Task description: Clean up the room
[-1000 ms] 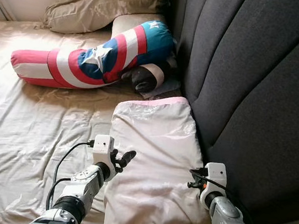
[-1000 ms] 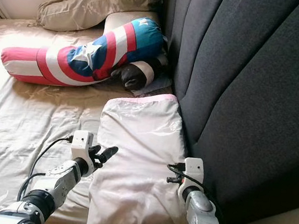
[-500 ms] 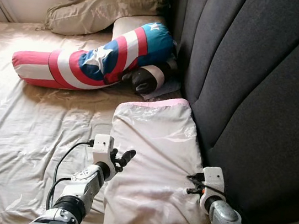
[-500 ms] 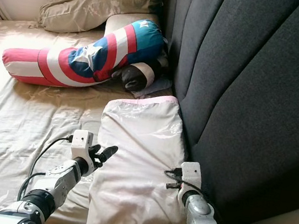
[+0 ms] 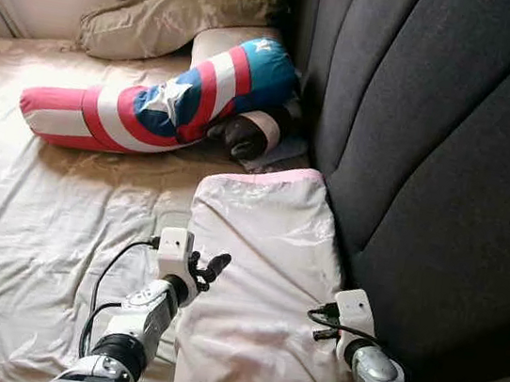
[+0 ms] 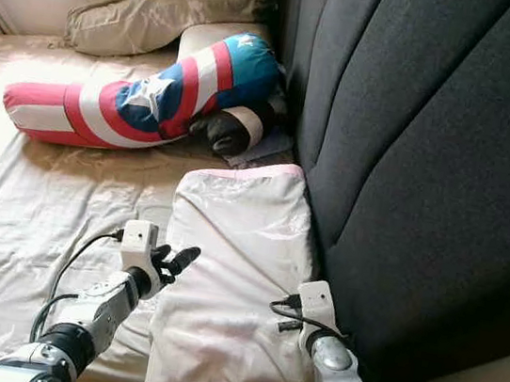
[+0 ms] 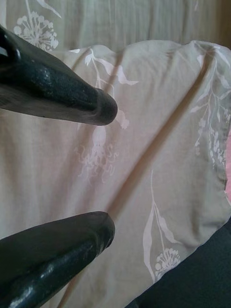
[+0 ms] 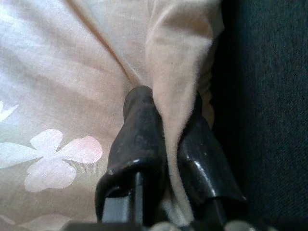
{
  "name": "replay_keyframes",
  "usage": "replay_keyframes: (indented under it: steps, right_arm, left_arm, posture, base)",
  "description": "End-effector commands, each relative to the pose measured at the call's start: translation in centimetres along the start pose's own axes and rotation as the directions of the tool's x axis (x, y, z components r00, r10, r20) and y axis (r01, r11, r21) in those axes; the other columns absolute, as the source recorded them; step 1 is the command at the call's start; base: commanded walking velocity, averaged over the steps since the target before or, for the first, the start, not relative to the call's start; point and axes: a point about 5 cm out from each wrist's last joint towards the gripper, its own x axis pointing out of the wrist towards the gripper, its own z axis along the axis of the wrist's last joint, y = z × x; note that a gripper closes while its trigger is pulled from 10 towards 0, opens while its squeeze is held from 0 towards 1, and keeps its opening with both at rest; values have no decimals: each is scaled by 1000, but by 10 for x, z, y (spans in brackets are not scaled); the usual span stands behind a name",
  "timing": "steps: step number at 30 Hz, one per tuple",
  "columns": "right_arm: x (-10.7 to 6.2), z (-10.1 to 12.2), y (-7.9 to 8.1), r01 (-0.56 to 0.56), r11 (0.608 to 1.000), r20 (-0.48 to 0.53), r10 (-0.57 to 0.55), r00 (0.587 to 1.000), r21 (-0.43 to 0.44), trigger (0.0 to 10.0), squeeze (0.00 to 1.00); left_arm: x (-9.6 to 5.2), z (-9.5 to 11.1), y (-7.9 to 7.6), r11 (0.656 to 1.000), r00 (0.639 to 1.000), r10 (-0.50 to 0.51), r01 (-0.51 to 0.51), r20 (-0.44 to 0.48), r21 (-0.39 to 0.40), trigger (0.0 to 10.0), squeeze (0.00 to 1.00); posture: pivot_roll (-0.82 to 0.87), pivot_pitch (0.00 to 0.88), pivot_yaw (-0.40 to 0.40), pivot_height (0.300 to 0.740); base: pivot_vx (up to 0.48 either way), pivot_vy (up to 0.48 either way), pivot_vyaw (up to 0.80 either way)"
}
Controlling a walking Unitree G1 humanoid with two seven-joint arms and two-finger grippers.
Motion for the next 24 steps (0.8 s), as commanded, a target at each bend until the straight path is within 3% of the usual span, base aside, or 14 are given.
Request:
replay_keyframes:
  steps: [1, 2, 7, 9, 11, 12, 13, 14, 17, 19, 20, 21, 24]
  right_arm:
    - [-1, -8, 7, -30, 999, -36, 29, 999, -19, 10000, 659]
    - [0, -7, 7, -25, 999, -34, 24, 999, -32, 10000, 1000]
    - [1, 5, 2, 4, 998, 20, -3, 1000, -55, 10000, 1000]
    - [2, 16, -3, 29, 999, 81, -26, 996, -37, 10000, 902]
    - [2, 18, -4, 34, 999, 97, -31, 995, -30, 10000, 902]
    - [2, 29, -8, 53, 999, 158, -51, 986, -8, 10000, 204]
    - [2, 29, -8, 53, 999, 158, -51, 986, -8, 10000, 204]
    - [2, 34, -10, 61, 998, 186, -60, 981, 3, 10000, 4]
    - [2, 45, -14, 70, 995, 250, -84, 965, 64, 10000, 0]
    - [-1, 56, -23, 70, 975, 326, -139, 935, 213, 10000, 0]
    - [-1, 56, -23, 70, 975, 326, -139, 935, 213, 10000, 0]
    - [-3, 58, -26, 53, 952, 353, -163, 921, 301, 10000, 0]
    - [-6, 53, -29, 41, 922, 364, -193, 911, 385, 10000, 0]
  left_arm:
    - [1, 6, 1, 1000, 1000, 9, -9, 20, -2, 10000, 0]
    - [1, 6, 1, 1000, 1000, 10, -10, 21, -1, 10000, 0]
    - [2, 9, 1, 1000, 999, 19, -19, 34, -6, 10000, 0]
    - [2, 10, 1, 1000, 999, 19, -18, 44, -12, 10000, 0]
    - [2, 10, 1, 1000, 999, 19, -18, 46, -14, 10000, 0]
    - [2, 11, 2, 999, 998, 27, -25, 61, -27, 10000, 0]
    - [2, 11, 2, 999, 998, 27, -25, 61, -27, 10000, 0]
    - [1, 11, 2, 999, 997, 32, -30, 67, -34, 10000, 0]
    - [1, 13, 3, 999, 995, 46, -45, 88, -21, 10000, 0]
    - [-2, 15, 5, 994, 990, 65, -76, 126, 84, 10000, 0]
    - [-2, 15, 5, 994, 990, 65, -76, 126, 84, 10000, 0]
    - [-5, 15, 6, 982, 986, 69, -93, 151, 164, 10000, 0]
    - [-11, 14, 11, 977, 975, 99, -134, 201, 167, 10000, 0]
  posture:
    - [27, 136, 38, 740]
    - [27, 136, 43, 740]
    - [26, 136, 46, 740]
    - [23, 134, 46, 740]
    - [23, 134, 46, 740]
    - [22, 128, 48, 740]
    - [22, 128, 48, 740]
    - [19, 124, 48, 740]
    - [18, 118, 49, 740]
    - [18, 106, 49, 740]
    - [18, 106, 49, 740]
    - [12, 89, 50, 740]
    - [9, 78, 52, 740]
  base:
    - [0, 0, 0]
    - [0, 0, 0]
    - [0, 0, 0]
    - [0, 0, 0]
    - [0, 0, 0]
    - [0, 0, 0]
    - [0, 0, 0]
    - [0, 0, 0]
    - [0, 0, 0]
    - [0, 0, 0]
    - [0, 0, 0]
    - [0, 0, 0]
    - [0, 0, 0]
